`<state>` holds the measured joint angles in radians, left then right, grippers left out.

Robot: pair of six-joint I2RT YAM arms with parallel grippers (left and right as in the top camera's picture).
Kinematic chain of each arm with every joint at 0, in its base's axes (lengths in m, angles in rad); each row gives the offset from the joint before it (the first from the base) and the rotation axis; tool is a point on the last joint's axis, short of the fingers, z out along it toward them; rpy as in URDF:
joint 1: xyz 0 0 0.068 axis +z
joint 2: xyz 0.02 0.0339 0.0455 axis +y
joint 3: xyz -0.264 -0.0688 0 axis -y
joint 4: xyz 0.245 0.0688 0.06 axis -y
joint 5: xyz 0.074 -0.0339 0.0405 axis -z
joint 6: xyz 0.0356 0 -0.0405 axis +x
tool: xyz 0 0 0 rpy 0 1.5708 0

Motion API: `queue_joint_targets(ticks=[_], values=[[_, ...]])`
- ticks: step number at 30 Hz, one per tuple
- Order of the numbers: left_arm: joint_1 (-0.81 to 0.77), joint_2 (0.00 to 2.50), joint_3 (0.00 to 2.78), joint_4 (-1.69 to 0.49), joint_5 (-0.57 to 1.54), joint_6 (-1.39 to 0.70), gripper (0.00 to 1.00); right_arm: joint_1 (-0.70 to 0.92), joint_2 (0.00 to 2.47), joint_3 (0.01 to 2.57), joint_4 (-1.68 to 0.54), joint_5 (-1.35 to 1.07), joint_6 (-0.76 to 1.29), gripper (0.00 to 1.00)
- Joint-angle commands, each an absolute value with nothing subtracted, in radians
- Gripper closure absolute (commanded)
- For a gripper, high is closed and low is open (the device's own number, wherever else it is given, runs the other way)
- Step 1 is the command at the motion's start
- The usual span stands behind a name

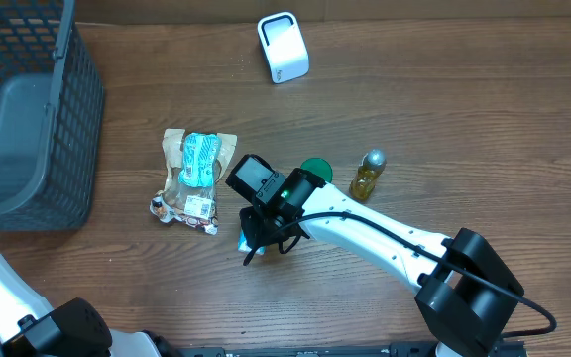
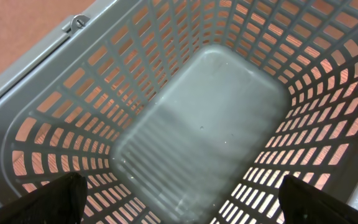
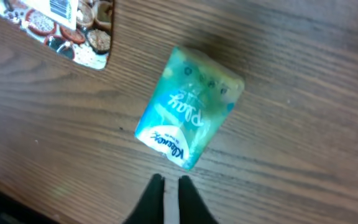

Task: Scan the item barcode
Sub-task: 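Position the right gripper above the small teal tissue pack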

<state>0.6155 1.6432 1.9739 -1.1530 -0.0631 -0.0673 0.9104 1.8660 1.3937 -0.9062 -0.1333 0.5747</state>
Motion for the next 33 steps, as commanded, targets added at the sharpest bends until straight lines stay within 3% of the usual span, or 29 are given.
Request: queue_joint_targets(ticks=[1,8,33], values=[[0.615,1.651,1.991,-1.152,-0.054,-0.048,0.00,0.910,1.861,1.373,-0.897,-0.136,0.603,0.96],[0.615,1.651,1.991,-1.152,-0.054,-0.048,0.00,0.910,1.861,1.303,-0.860,-0.133,0.712,0.96],[0.615,1.651,1.991,-1.153,-0.054,-0.048,0.00,0.925,1.897,1.262,-0.840,-0.196,0.789,0.96]])
